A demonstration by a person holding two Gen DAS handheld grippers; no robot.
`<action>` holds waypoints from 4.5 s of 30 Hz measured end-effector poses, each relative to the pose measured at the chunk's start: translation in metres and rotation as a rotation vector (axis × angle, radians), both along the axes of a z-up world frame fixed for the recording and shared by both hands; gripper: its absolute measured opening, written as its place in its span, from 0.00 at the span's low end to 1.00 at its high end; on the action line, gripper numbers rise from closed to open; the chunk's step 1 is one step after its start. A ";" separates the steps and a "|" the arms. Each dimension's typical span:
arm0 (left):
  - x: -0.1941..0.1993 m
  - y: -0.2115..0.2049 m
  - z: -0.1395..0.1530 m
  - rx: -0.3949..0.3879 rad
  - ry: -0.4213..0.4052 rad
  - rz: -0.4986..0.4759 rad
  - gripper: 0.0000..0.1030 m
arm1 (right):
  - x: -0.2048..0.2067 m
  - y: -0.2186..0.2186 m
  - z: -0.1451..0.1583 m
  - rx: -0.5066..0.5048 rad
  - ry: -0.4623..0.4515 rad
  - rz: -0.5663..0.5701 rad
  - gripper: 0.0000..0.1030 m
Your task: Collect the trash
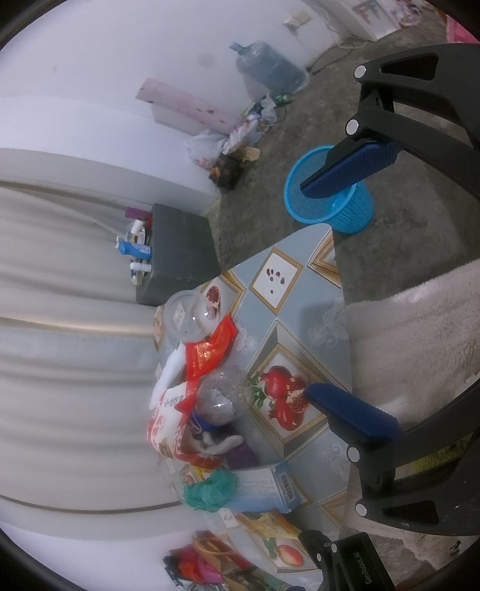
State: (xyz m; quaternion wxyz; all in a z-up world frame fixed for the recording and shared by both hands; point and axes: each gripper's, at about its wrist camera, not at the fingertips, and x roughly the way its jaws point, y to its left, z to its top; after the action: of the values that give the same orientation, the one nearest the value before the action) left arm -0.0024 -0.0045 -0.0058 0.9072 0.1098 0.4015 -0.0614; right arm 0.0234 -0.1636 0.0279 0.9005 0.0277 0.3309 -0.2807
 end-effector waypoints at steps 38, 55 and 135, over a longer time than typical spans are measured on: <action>0.005 0.005 -0.001 -0.003 0.016 0.007 0.95 | -0.003 -0.002 -0.003 0.003 -0.002 -0.001 0.92; 0.005 0.007 -0.003 -0.002 0.021 0.009 0.95 | -0.004 -0.001 -0.003 0.006 0.000 -0.001 0.92; 0.157 0.062 -0.061 -0.135 -0.009 -0.204 0.13 | 0.196 0.102 -0.033 0.033 0.012 0.794 0.34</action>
State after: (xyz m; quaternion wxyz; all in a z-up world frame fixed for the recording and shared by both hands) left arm 0.1541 0.0575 -0.0663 0.9033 0.0892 0.3791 -0.1799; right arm 0.2193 -0.0615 -0.0052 0.9365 -0.0897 0.3257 0.0947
